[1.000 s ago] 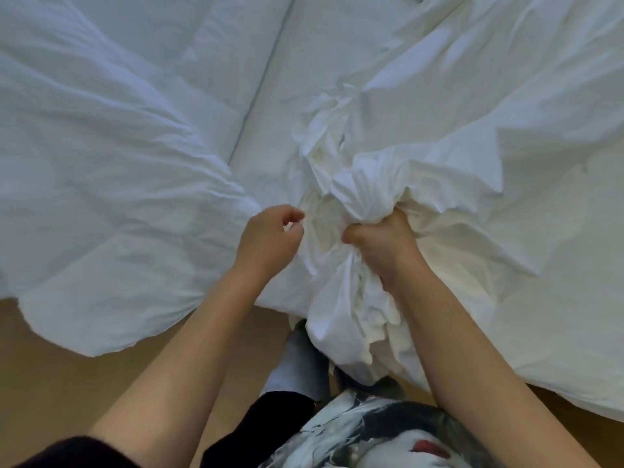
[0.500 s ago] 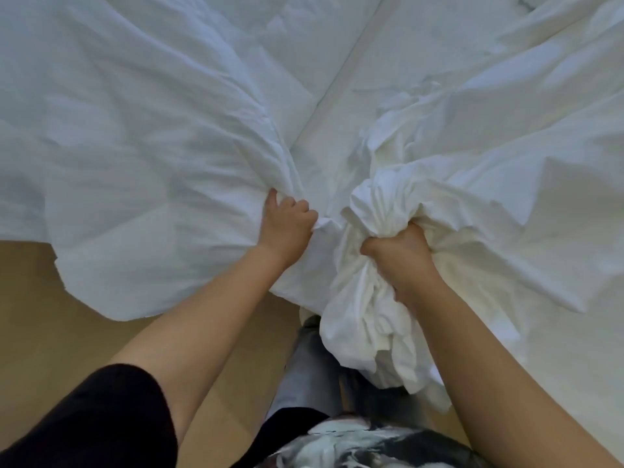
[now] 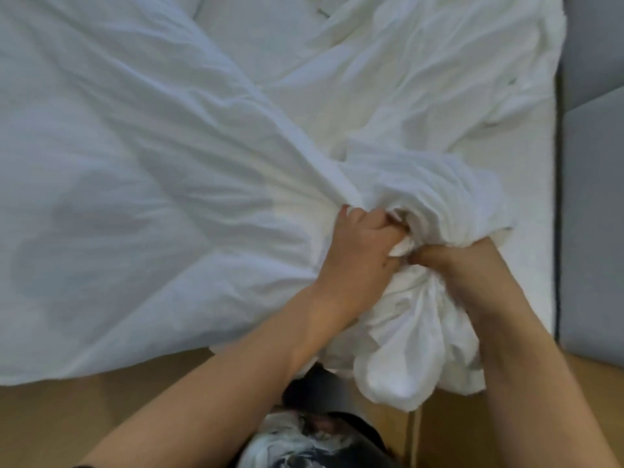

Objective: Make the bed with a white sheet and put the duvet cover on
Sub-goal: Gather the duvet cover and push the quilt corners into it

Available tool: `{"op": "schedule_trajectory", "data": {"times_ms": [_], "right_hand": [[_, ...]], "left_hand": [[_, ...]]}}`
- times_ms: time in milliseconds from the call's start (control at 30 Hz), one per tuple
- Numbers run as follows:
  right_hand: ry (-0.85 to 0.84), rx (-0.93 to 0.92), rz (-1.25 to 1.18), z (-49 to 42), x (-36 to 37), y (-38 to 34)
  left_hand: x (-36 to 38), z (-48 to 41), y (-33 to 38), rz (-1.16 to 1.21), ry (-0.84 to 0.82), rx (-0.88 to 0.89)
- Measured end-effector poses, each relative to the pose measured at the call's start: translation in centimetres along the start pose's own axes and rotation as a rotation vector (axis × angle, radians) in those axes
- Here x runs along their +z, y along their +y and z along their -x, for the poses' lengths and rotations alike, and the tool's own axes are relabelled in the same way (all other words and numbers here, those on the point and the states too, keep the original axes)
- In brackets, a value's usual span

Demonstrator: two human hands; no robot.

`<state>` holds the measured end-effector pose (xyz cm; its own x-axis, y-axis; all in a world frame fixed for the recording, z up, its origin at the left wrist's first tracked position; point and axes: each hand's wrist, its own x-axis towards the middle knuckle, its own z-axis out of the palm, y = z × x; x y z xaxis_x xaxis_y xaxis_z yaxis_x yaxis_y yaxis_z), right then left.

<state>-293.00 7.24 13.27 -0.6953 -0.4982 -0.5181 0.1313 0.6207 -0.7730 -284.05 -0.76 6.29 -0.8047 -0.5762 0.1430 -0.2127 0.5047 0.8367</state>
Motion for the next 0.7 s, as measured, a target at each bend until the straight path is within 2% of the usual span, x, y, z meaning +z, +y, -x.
{"op": "schedule_trajectory", "data": {"times_ms": [100, 167, 267, 333, 400, 467, 567, 600, 667, 700], "right_hand": [[0.108, 0.035, 0.031, 1.7, -4.2, 2.4], [0.161, 0.082, -0.010, 2.8, -5.9, 4.4], [0.208, 0.112, -0.072, 3.8, -6.2, 7.0], [0.182, 0.130, -0.102, 3.6, -5.5, 8.1], [0.147, 0.129, -0.114, 3.1, -4.9, 8.7], [0.098, 0.133, -0.102, 2.3, -4.2, 8.8], [-0.004, 0.129, -0.083, 1.1, -2.9, 8.5], [-0.032, 0.119, -0.072, 0.7, -2.5, 8.4], [-0.105, 0.130, -0.071, -0.2, -1.8, 8.1], [-0.151, 0.147, -0.077, -0.6, -1.5, 7.9]], "left_hand": [[3.7, 1.0, 2.8, -0.056, -0.130, 0.062], [5.7, 2.0, 3.8, -0.219, -0.214, 0.100], [7.3, 2.8, 4.1, -0.540, -0.323, 0.050], [7.5, 3.6, 3.2, -0.603, -0.373, 0.027], [7.5, 4.1, 1.9, -0.450, -0.465, -0.054], [7.4, 4.5, 1.0, -0.254, -0.472, -0.118], [7.2, 4.3, 0.7, 0.050, -0.422, -0.408], [7.1, 4.3, 0.5, 0.215, -0.409, -0.556], [6.4, 4.0, 0.1, 0.738, -0.392, -0.829], [5.9, 4.1, -0.3, 0.993, -0.388, -0.891]]}}
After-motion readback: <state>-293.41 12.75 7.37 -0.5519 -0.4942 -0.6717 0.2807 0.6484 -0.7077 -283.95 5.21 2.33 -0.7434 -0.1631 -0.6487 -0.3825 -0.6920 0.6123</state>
